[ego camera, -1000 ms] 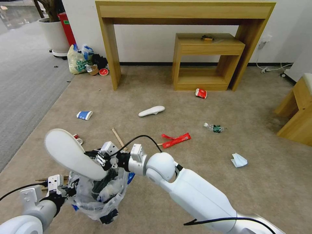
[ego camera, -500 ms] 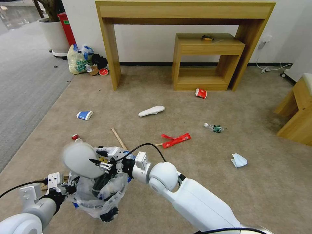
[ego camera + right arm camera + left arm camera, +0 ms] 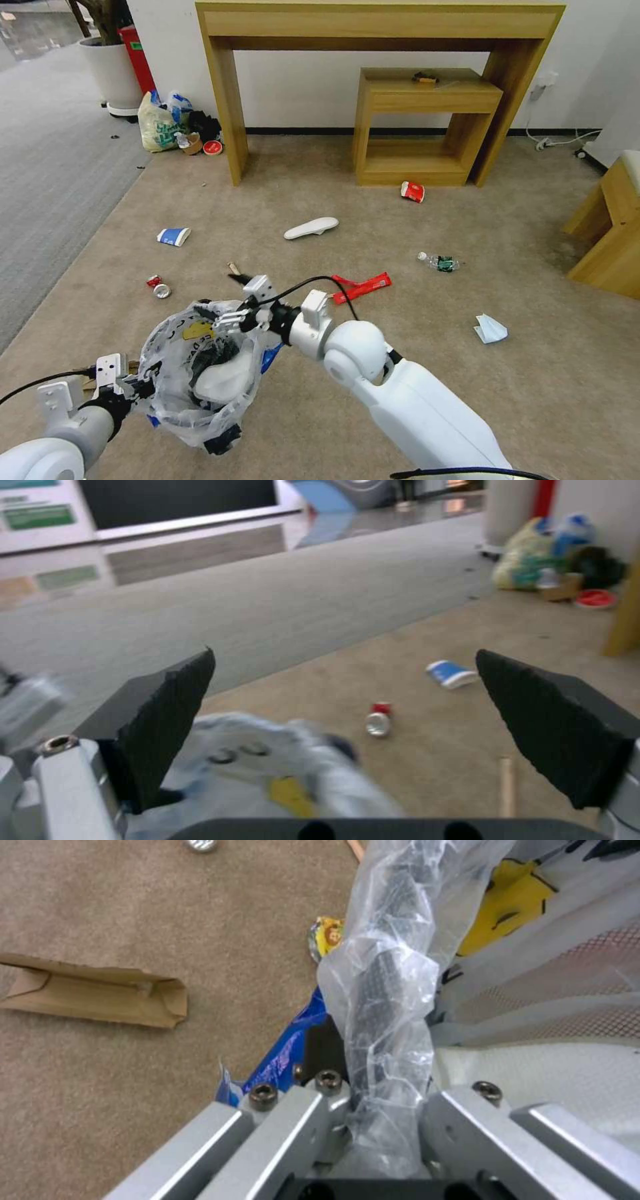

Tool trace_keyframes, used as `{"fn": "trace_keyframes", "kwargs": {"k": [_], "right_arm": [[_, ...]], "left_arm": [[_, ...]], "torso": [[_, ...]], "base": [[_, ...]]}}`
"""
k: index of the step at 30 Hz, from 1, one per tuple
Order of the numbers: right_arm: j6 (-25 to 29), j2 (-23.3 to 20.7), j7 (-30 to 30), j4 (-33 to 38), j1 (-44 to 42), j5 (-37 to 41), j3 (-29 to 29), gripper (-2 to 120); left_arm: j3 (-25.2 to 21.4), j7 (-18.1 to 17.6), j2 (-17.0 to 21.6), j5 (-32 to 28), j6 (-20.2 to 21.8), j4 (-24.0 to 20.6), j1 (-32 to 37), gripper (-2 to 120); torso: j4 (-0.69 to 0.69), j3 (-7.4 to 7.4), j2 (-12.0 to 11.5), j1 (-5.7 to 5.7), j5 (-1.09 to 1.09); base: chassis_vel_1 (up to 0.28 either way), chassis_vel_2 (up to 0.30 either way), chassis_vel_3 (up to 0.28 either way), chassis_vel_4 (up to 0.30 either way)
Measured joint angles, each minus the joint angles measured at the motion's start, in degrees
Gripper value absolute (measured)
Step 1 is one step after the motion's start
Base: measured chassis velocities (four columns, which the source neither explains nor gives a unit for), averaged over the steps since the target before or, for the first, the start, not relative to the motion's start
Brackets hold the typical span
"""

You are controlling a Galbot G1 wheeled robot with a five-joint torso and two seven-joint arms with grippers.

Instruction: Pick up the trash bin and place the garbage on the floor into it.

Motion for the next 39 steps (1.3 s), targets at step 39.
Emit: {"fn": "trace_keyframes", "kwargs": {"k": [39], "right_arm": [[8.45, 1.34, -2.57, 7.43, -32.84, -16.13, 34.11, 100]], "left_arm": [[-4.03, 1.56, -1.52, -1.26, 0.0, -0.25, 1.64, 0]], "torso": [[-0.01, 0.0, 0.0, 0.0, 0.0]], "base": [[0.011, 0.012, -0.013, -0.012]]}}
